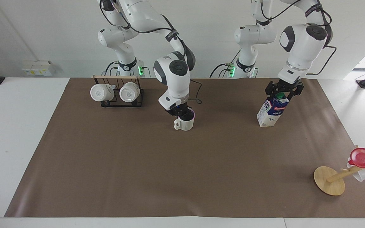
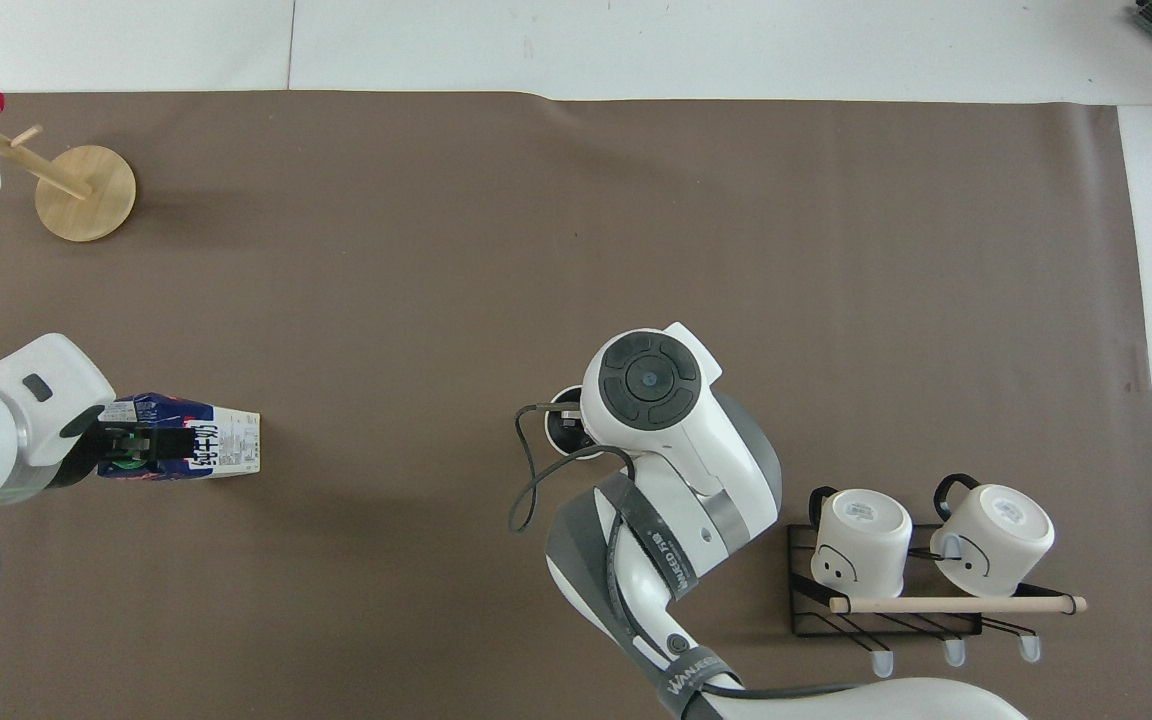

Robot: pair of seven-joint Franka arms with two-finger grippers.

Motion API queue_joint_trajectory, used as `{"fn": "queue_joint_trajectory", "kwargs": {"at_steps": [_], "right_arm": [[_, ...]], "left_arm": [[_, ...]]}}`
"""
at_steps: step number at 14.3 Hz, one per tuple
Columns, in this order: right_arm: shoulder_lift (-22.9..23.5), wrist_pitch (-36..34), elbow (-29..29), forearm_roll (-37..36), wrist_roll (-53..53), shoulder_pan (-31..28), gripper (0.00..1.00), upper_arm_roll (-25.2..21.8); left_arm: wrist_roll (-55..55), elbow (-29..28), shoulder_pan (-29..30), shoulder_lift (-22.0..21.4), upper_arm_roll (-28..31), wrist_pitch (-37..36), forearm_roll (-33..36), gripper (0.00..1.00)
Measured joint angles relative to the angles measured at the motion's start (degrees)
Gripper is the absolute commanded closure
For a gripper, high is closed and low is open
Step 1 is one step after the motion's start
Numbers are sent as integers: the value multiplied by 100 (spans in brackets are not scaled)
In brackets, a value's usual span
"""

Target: Place cup and milk on table

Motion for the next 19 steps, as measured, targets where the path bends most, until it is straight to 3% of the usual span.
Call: {"fn": "queue_joint_trajectory", "kwargs": {"at_steps": [1,6,11,19], "right_arm": [[0,0,0,0,-1,0,0,0],[-117,6,125,-1,0,-5,0,-17],[-880,-502,196,-1,0,-96,0,-106],[-1478,-759,221,-158,-479,-1023,0,-140]], "left_arm": [[0,-6,-13,0,-11,45,0,0],[57,-23,-145,0,-30,158,0,0],[165,-71,-145,1,-24,185,0,0],[307,-107,-125,8,26,217,2,26]]}}
